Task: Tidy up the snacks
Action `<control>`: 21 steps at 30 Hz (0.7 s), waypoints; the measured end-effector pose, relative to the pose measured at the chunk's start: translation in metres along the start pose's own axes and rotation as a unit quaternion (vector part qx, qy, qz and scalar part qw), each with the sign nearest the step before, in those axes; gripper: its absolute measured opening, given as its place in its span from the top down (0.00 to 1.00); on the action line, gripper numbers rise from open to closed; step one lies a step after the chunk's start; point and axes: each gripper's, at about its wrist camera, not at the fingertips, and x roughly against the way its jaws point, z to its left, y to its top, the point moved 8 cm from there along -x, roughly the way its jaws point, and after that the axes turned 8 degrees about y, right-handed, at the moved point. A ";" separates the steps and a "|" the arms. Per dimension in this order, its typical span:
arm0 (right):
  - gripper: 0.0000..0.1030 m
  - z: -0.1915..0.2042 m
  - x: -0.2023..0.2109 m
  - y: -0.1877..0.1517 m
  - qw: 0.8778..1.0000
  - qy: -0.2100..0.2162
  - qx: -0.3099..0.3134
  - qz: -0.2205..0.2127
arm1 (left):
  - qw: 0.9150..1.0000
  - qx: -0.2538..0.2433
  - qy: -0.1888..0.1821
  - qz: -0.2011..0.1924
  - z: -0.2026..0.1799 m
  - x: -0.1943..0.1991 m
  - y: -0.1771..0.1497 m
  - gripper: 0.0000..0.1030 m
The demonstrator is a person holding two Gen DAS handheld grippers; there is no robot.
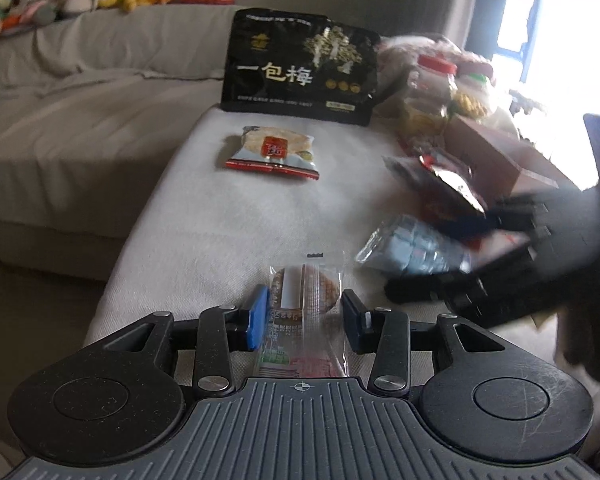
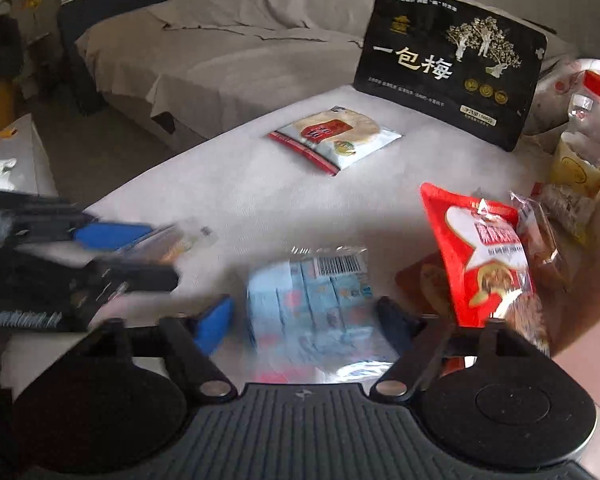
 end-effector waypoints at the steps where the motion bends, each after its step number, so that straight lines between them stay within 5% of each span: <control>1: 0.39 0.002 0.006 -0.002 1.000 0.006 -0.003 0.004 | 1.000 0.011 -0.006 0.001 0.002 0.000 0.001 0.55; 10: 0.41 -0.009 0.054 -0.049 0.998 -0.014 -0.064 0.012 | 0.999 0.031 -0.033 0.017 0.000 0.003 0.000 0.55; 17: 0.40 -0.062 0.094 -0.083 0.978 -0.117 -0.175 -0.012 | 0.998 0.009 -0.051 0.029 -0.032 0.000 -0.001 0.55; 19: 0.38 -0.065 0.095 -0.089 0.974 -0.133 -0.186 -0.015 | 0.999 0.000 -0.038 0.030 -0.041 -0.002 -0.001 0.55; 21: 0.24 -0.059 0.094 -0.090 0.975 -0.127 -0.182 -0.016 | 0.999 -0.010 -0.014 0.034 -0.047 -0.004 0.000 0.55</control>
